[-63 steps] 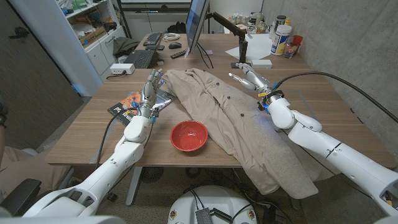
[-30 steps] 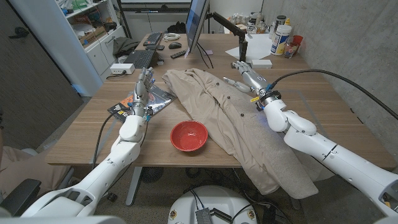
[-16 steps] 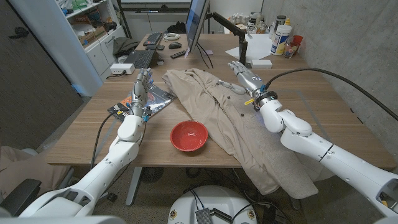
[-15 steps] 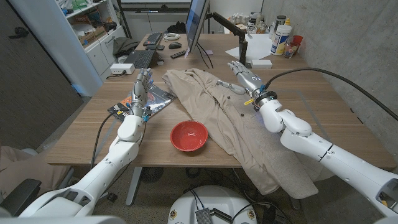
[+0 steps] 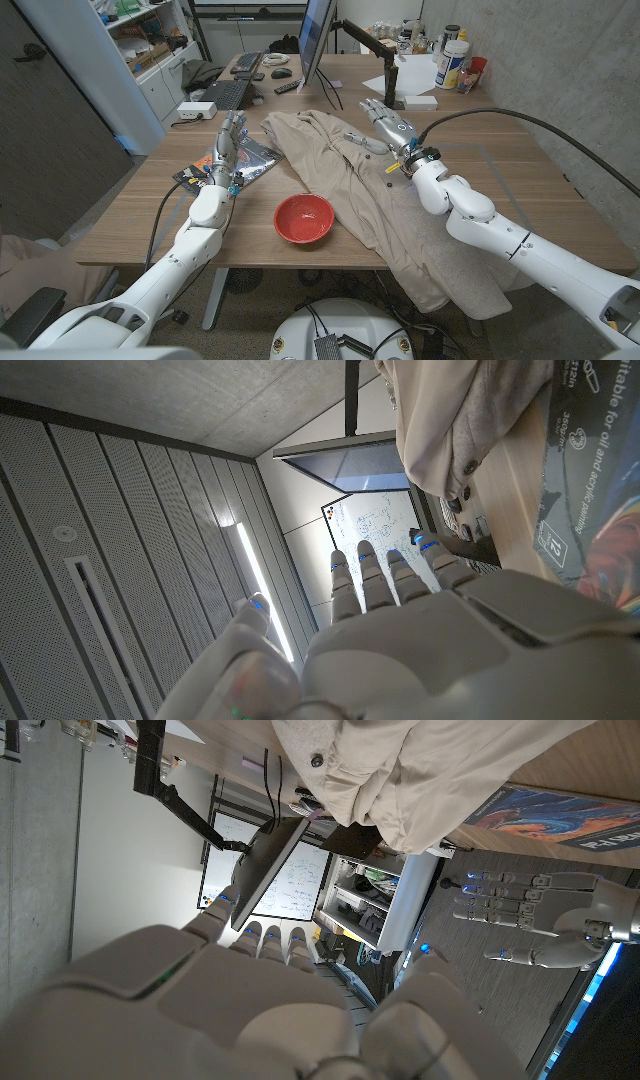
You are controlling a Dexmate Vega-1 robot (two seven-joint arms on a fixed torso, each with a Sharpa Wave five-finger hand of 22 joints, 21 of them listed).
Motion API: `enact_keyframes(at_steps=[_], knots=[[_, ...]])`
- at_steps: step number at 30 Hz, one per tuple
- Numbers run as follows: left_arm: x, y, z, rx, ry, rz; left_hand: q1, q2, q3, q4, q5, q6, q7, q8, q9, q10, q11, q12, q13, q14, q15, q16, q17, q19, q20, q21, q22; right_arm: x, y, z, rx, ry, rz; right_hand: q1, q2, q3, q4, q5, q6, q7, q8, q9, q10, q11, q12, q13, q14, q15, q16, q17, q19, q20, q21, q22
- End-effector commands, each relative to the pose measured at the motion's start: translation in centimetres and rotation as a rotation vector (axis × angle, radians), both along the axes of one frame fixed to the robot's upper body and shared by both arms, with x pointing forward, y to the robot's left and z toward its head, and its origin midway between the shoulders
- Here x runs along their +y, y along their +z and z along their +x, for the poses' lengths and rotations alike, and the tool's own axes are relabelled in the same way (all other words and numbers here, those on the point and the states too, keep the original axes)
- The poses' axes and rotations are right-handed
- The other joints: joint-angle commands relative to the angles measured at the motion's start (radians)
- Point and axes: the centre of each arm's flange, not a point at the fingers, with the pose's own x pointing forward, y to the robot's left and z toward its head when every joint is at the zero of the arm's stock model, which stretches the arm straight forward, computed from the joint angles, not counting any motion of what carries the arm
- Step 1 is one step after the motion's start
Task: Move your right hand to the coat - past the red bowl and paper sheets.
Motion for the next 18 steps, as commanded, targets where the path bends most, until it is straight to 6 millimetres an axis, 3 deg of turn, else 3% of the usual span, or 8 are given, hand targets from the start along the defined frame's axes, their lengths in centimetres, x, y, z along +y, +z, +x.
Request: enact_keyframes(at_steps=[1,18], knots=[[0.0,0.0,0.0,0.004,0.005,0.001,0.002,0.002,-0.001,-0.002,0.009,0.001,0.001,0.001,0.002,-0.002,0.005,0.000,0.000,0.000,-0.003,0.002,0.003,0.002,0.000,-0.002,0.001,0.6,0.0,0.0,-0.006,-0.006,-0.035,-0.008,-0.004,-0.005,0.000,0.006,-0.004,0.002,0.003,0.004,-0.013,0.000,0.003,-0.001,-0.041,0.003,0.002,0.000,-0.001,0.001,-0.002,0.004],[-0.1,0.0,0.0,0.001,0.000,0.000,0.003,0.003,-0.003,-0.003,0.008,0.000,0.003,0.001,0.002,-0.002,0.000,0.000,0.000,-0.002,-0.002,0.001,0.003,0.004,-0.001,-0.009,0.001,1.8,-0.4,0.3,-0.011,-0.012,-0.072,-0.031,0.003,-0.015,0.014,0.008,-0.007,-0.004,0.006,0.004,-0.020,-0.004,0.006,-0.001,-0.047,0.001,0.007,0.002,-0.006,0.000,-0.011,0.005]])
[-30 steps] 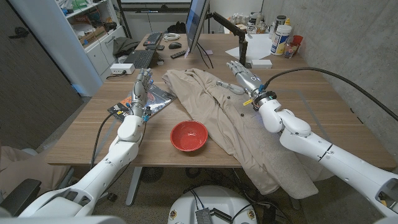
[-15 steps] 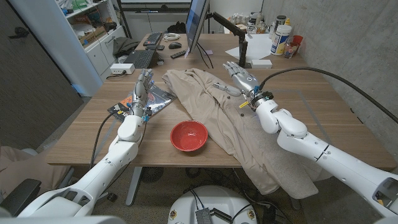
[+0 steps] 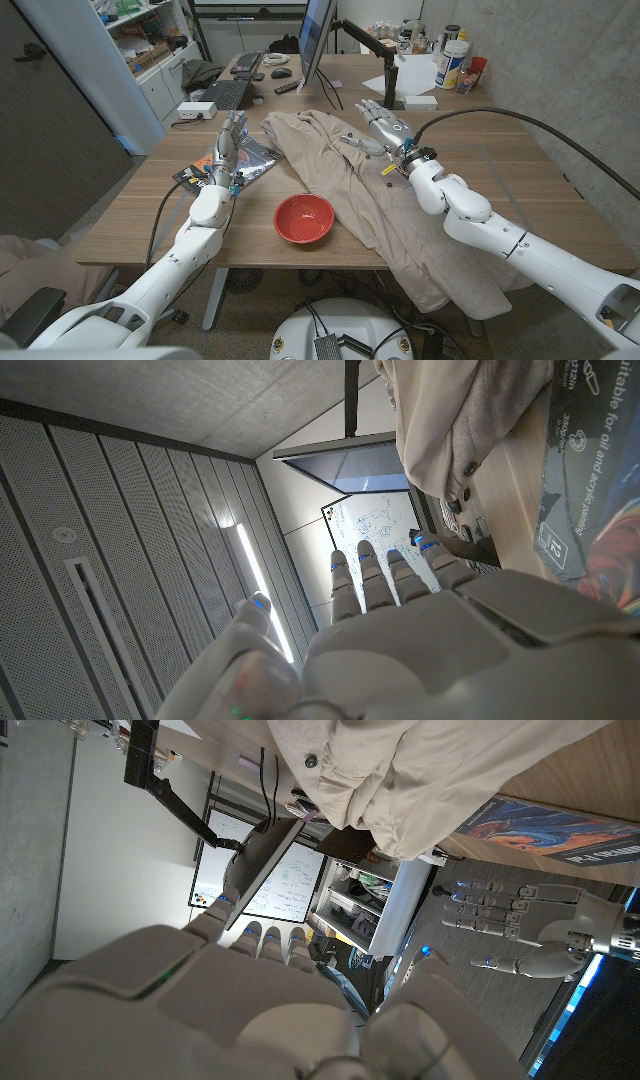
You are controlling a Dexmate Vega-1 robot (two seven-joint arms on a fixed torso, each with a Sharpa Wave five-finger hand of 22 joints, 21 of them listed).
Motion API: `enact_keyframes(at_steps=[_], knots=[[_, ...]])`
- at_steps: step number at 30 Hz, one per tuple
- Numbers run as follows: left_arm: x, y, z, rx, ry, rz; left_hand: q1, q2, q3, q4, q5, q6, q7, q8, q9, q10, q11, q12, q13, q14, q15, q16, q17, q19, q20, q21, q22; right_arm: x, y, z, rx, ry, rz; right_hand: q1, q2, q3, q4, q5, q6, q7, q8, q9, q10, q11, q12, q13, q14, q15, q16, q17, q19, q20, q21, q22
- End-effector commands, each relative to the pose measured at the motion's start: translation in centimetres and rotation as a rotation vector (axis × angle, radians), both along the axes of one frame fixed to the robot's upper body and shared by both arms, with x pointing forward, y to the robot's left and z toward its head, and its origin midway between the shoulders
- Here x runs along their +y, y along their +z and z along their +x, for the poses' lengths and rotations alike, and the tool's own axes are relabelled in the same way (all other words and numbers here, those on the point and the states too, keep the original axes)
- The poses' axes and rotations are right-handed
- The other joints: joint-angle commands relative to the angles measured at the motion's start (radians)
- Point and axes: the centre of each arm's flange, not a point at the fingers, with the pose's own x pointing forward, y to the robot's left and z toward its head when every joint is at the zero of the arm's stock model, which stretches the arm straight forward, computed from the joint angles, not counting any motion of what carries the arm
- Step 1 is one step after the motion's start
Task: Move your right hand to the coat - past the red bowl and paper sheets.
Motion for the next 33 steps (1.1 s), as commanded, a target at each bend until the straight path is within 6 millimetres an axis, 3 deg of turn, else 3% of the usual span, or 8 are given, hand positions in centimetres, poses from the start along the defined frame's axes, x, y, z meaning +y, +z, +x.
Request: enact_keyframes(at_steps=[1,6,8,10,22,33], knots=[[0.0,0.0,0.0,-0.002,-0.001,0.003,0.003,0.003,-0.003,-0.003,0.008,0.001,0.002,0.001,0.002,-0.002,0.002,0.000,-0.001,-0.002,-0.002,0.001,0.003,0.005,-0.002,-0.002,0.001,0.9,-0.5,0.6,0.005,-0.003,-0.029,-0.012,0.002,-0.004,0.004,0.004,-0.007,-0.004,0.006,0.004,-0.008,-0.003,0.006,-0.001,-0.048,0.002,0.008,0.002,-0.007,0.000,-0.004,0.005],[-0.1,0.0,0.0,-0.006,-0.009,0.004,0.003,0.004,-0.003,-0.004,0.008,0.000,0.003,0.001,0.002,-0.002,0.001,0.000,-0.001,-0.001,-0.002,0.002,0.003,0.006,-0.003,-0.004,0.001,1.2,-0.7,0.7,0.001,-0.010,-0.047,-0.018,0.005,-0.007,0.008,0.004,-0.007,-0.006,0.007,0.004,-0.009,-0.005,0.007,-0.001,-0.050,-0.001,0.008,0.002,-0.009,0.000,-0.007,0.005],[0.0,0.0,0.0,-0.006,-0.008,0.000,0.003,0.004,-0.003,-0.004,0.008,-0.001,0.003,0.001,0.002,-0.002,0.001,0.000,-0.001,-0.001,-0.002,0.001,0.003,0.006,-0.003,-0.005,0.001,1.4,-0.7,0.8,0.000,-0.005,-0.046,-0.029,0.008,-0.012,0.016,0.005,-0.005,-0.010,0.009,0.004,-0.004,-0.025,0.010,-0.002,-0.052,-0.010,0.011,0.003,-0.009,0.000,-0.010,0.005],[0.0,0.0,0.0,-0.002,-0.004,-0.002,0.003,0.004,-0.004,-0.004,0.008,0.000,0.003,0.001,0.002,-0.003,0.002,0.000,-0.001,-0.001,-0.002,0.001,0.003,0.007,-0.003,-0.006,0.002,1.7,-0.7,0.8,0.000,-0.001,-0.046,-0.030,0.008,-0.014,0.017,0.005,-0.002,-0.011,0.011,0.004,0.000,-0.029,0.012,-0.002,-0.052,-0.015,0.011,0.003,-0.008,0.000,-0.010,0.005],[0.0,0.0,0.1,0.003,0.003,-0.002,0.002,0.005,-0.005,-0.004,0.008,0.000,0.003,0.001,0.002,-0.003,0.002,0.000,-0.001,-0.002,-0.002,0.001,0.003,0.009,-0.003,-0.012,0.002,2.9,-1.0,1.0,0.002,-0.008,-0.078,-0.031,0.009,-0.018,0.020,0.007,-0.001,-0.016,0.012,0.004,-0.003,-0.027,0.012,-0.002,-0.053,-0.015,0.012,0.002,-0.010,0.000,-0.014,0.005],[0.1,0.0,0.1,-0.002,-0.003,-0.006,0.002,0.006,-0.006,-0.004,0.008,0.001,0.002,0.001,0.002,-0.001,0.002,0.001,-0.001,-0.001,-0.001,0.002,0.003,0.010,-0.004,-0.016,0.002,5.3,-1.5,1.4,0.005,-0.010,-0.156,-0.031,0.010,-0.020,0.023,0.008,-0.001,-0.016,0.012,0.004,-0.003,-0.025,0.013,-0.002,-0.053,-0.014,0.013,0.001,-0.010,0.002,-0.016,0.005]])
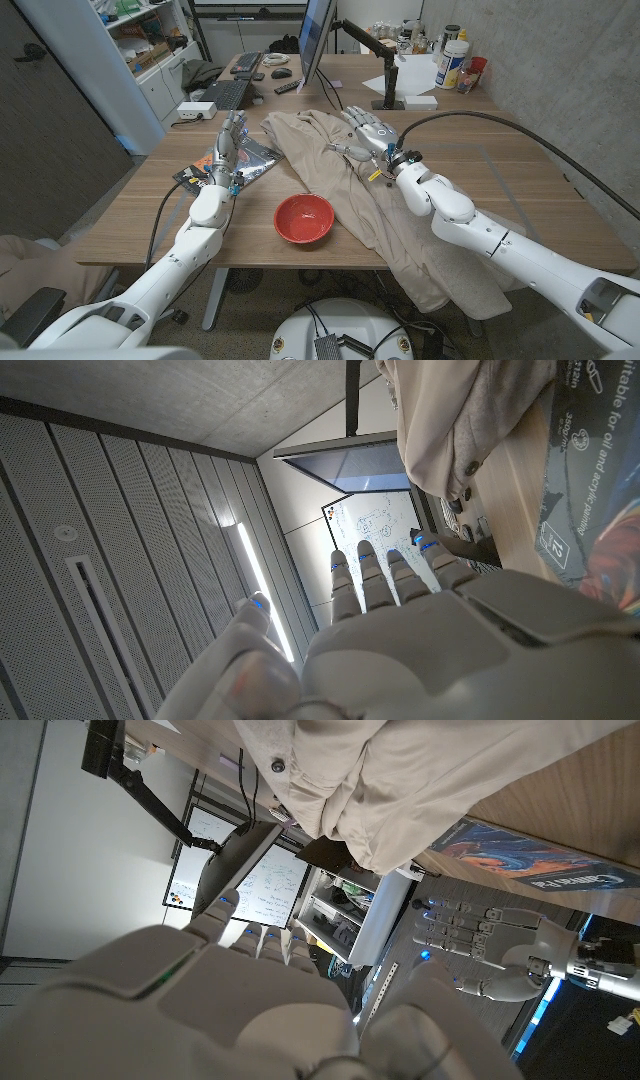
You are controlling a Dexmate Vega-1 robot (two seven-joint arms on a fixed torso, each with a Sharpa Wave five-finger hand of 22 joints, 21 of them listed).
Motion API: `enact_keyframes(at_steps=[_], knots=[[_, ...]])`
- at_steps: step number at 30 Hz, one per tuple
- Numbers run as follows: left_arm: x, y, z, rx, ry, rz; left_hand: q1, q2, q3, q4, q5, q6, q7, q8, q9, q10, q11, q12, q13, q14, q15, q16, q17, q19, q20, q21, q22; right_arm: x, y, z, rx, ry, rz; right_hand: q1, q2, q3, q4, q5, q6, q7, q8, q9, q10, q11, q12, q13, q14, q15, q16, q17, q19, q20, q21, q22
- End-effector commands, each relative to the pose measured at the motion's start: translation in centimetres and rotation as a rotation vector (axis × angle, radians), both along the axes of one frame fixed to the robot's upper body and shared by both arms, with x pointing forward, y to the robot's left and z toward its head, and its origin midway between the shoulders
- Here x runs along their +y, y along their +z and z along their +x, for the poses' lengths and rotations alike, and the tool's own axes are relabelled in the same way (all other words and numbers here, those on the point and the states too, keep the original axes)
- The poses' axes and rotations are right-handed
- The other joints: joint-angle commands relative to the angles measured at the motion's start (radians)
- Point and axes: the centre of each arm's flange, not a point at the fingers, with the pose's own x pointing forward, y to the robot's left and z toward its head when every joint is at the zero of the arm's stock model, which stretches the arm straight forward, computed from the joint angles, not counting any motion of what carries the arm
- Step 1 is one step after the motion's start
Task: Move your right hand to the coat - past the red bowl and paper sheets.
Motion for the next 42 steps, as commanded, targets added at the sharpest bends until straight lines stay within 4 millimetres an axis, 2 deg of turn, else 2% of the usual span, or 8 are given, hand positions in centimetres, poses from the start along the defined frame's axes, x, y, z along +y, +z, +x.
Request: enact_keyframes(at_steps=[1,20,42], knots=[[0.1,0.0,0.1,0.001,-0.001,-0.002,0.002,0.006,-0.002,0.000,0.008,0.001,0.002,0.001,0.002,-0.002,0.003,0.001,-0.001,-0.002,-0.002,0.002,0.003,0.006,0.001,-0.005,0.002,2.0,-0.5,0.3,0.003,-0.003,-0.063,-0.006,-0.005,-0.002,0.004,0.004,-0.002,-0.009,0.004,0.004,-0.002,-0.001,0.005,0.003,-0.050,-0.003,0.004,0.000,-0.005,0.007,-0.004,0.005],[0.1,0.0,0.1,-0.001,-0.002,-0.004,0.001,0.008,-0.004,-0.001,0.008,0.001,0.001,0.002,0.002,-0.002,0.002,0.001,-0.001,-0.002,-0.003,0.002,0.003,0.009,-0.001,-0.013,0.002,4.0,-1.0,0.5,0.010,0.001,-0.117,-0.006,-0.003,-0.006,0.008,0.005,-0.003,-0.012,0.004,0.004,-0.002,0.002,0.006,0.003,-0.051,-0.001,0.005,-0.001,-0.005,0.009,-0.007,0.005],[0.2,-0.2,0.0,0.002,-0.005,-0.025,-0.003,0.008,-0.008,0.001,0.008,0.004,0.001,0.002,0.002,-0.002,0.003,0.002,-0.001,-0.002,-0.002,0.002,0.004,0.013,-0.001,-0.022,0.003,3.6,-1.5,1.1,0.023,-0.016,-0.113,-0.005,-0.001,-0.010,0.011,0.007,-0.002,-0.014,0.005,0.004,-0.003,0.003,0.007,0.003,-0.050,-0.001,0.006,-0.003,-0.003,0.011,-0.009,0.005]])
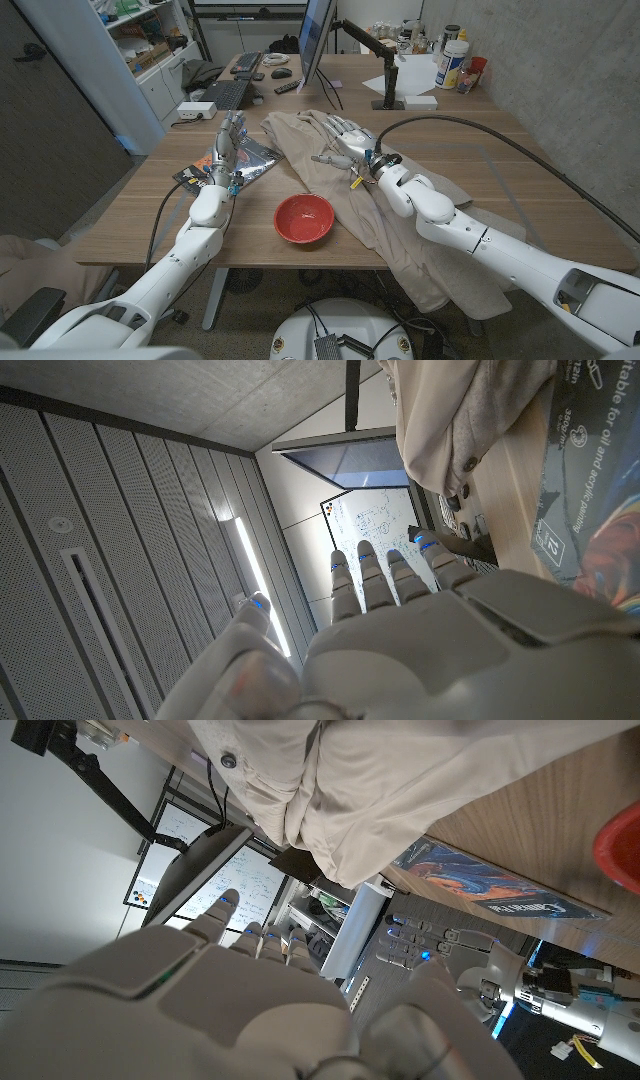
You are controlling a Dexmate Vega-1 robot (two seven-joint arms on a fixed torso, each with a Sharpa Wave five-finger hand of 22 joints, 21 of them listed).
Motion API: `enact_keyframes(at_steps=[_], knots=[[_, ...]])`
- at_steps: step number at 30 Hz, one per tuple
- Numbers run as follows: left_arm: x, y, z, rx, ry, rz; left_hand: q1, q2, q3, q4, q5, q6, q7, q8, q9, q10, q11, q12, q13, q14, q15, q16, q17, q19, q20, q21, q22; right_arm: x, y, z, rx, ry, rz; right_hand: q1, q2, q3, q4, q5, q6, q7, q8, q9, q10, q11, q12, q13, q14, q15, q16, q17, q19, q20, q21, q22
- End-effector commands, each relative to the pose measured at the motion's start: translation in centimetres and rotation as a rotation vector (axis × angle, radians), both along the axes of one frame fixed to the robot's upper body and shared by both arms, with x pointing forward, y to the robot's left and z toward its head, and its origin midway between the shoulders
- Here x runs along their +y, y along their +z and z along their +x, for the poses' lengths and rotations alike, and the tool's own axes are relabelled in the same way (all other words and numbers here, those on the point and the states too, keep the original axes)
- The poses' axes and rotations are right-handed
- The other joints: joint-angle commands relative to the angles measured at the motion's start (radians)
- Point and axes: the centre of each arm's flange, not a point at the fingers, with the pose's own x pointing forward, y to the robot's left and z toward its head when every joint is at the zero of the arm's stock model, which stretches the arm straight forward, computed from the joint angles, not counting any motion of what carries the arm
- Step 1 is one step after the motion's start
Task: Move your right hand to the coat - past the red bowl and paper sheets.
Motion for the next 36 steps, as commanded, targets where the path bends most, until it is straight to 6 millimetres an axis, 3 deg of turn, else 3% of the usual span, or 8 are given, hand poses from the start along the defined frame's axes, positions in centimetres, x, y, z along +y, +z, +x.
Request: enact_keyframes(at_steps=[1,36], knots=[[0.00,-0.09,-0.08,0.001,-0.002,-0.002,-0.004,0.008,-0.004,-0.003,0.008,0.003,0.002,0.002,0.002,-0.002,0.003,0.002,0.003,-0.001,-0.002,0.002,0.001,0.005,0.002,-0.004,0.003,-0.15,-0.29,0.37,0.006,-0.010,0.000,-0.004,-0.001,-0.003,0.004,0.007,-0.002,-0.003,0.005,0.004,-0.003,0.003,0.007,0.002,-0.051,0.000,0.006,0.001,-0.003,0.011,-0.005,0.005],[0.00,-0.09,-0.08,0.001,-0.004,0.002,-0.008,0.010,-0.011,0.000,0.009,0.006,0.002,0.003,0.002,-0.002,0.004,0.002,0.003,-0.001,-0.003,0.002,0.002,0.011,0.002,-0.018,0.003,0.19,-0.87,0.88,0.013,-0.023,-0.020,0.002,0.004,-0.010,0.007,0.009,0.003,-0.015,0.007,0.004,0.003,-0.006,0.011,0.002,-0.048,-0.002,0.008,-0.003,0.001,0.017,-0.007,0.005]])
